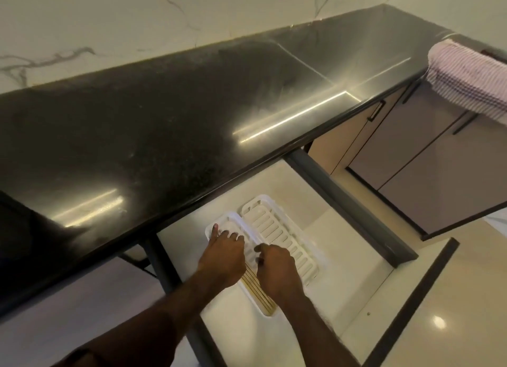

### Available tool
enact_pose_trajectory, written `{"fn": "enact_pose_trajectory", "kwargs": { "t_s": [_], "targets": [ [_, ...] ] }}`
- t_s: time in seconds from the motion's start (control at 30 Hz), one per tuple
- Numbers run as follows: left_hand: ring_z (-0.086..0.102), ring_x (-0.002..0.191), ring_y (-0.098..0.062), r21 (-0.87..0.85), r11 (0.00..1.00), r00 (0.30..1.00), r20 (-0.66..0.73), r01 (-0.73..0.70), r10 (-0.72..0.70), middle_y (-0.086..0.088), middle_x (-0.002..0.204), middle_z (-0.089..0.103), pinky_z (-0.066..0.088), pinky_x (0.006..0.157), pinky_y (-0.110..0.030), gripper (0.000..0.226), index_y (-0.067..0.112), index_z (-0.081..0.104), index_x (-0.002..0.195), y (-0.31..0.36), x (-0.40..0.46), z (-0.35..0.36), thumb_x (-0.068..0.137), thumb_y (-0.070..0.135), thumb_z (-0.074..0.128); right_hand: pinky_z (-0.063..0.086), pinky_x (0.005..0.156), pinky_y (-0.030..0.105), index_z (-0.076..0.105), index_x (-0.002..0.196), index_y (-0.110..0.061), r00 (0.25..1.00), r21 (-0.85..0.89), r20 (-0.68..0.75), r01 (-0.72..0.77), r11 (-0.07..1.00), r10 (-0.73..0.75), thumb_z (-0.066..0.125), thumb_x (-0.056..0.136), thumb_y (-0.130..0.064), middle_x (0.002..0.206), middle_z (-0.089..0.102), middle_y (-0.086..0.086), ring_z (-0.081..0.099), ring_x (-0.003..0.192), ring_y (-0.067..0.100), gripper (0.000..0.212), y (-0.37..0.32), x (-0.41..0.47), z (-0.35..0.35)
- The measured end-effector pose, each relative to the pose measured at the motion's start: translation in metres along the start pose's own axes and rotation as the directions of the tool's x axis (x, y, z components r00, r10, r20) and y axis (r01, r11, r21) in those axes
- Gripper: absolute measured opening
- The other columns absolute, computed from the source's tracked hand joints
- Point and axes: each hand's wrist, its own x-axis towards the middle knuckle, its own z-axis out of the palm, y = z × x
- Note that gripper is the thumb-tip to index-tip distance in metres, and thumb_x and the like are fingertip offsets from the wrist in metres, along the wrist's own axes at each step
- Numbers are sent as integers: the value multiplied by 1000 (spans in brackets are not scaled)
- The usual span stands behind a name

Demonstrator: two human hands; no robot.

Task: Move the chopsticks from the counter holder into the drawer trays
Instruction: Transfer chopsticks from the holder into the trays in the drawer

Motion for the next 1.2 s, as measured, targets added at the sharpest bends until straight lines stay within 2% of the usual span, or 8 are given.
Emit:
{"fn": "enact_pose_trajectory", "kwargs": {
  "t_s": [0.13, 0.23, 0.43, 0.6, 0.73, 0.83, 1.03, 1.2],
  "targets": [
    [52, 126, -21, -263, 965, 966, -251, -4, -64, -4, 132, 59, 33, 110, -36, 36, 17, 51, 133, -2, -43, -68, 99, 27, 44, 50, 87, 39, 63, 115, -12, 983, 12, -69, 174, 985, -172, 49, 92, -11, 109, 67, 12, 62, 101, 30, 27, -46, -21, -62],
    [50, 128, -20, -468, 883, 879, -409, 27, -244, -5, 138, 56, 36, 107, -34, 40, 16, 49, 137, -12, -83, -131, 97, 21, 48, 49, 88, 36, 64, 115, -11, 939, 4, -183, 296, 955, -290, 53, 94, -13, 109, 68, 11, 63, 100, 27, 24, -99, -40, -109],
    [65, 110, -23, -467, 881, 568, -746, -75, -347, -7, 121, 69, 49, 99, -37, 36, 13, 64, 123, -56, -175, -237, 87, 13, 61, 48, 88, 29, 68, 109, -11, 711, -57, -380, 620, 783, -591, 55, 92, -15, 103, 73, 8, 66, 93, 22, 21, -211, -89, -170],
    [72, 81, -14, -514, 850, 462, -786, -116, -412, -5, 107, 75, 56, 80, -25, 36, 17, 64, 124, -116, -239, -256, 88, 12, 64, 46, 81, 9, 69, 108, -19, 554, -74, -444, 761, 645, -705, 55, 91, -19, 101, 74, -4, 63, 88, 0, 22, -292, -109, -156],
    [63, 91, 5, -621, 779, 408, -736, -90, -540, -3, 115, 72, 44, 82, -3, 33, 18, 65, 122, -190, -272, -233, 89, 16, 65, 29, 77, -5, 68, 112, -23, 577, -52, -397, 763, 645, -714, 59, 93, -21, 106, 72, -10, 52, 88, -12, 21, -351, -107, -116],
    [61, 103, 1, -667, 743, 387, -701, -58, -599, 2, 115, 71, 44, 88, -10, 29, 19, 70, 116, -246, -285, -213, 87, 16, 67, 32, 69, -8, 68, 110, -27, 620, -6, -358, 746, 665, -698, 61, 92, -22, 103, 71, -13, 52, 79, -15, 20, -390, -101, -71],
    [69, 95, -9, -747, 661, 349, -637, -63, -687, -5, 108, 74, 54, 84, -22, 28, 11, 70, 112, -339, -279, -188, 85, 10, 70, 43, 75, 5, 66, 115, -25, 737, 82, -248, 663, 744, -629, 60, 93, -21, 108, 70, -10, 60, 89, -5, 23, -449, -78, 17],
    [65, 98, -5, -841, 534, 361, -525, -82, -771, -2, 111, 73, 43, 77, 0, 32, 12, 68, 116, -380, -259, -172, 84, 14, 71, 46, 79, 9, 63, 118, -27, 805, 89, -207, 581, 809, -556, 59, 93, -18, 109, 68, -11, 60, 92, -2, 27, -464, -61, 57]
  ]
}}
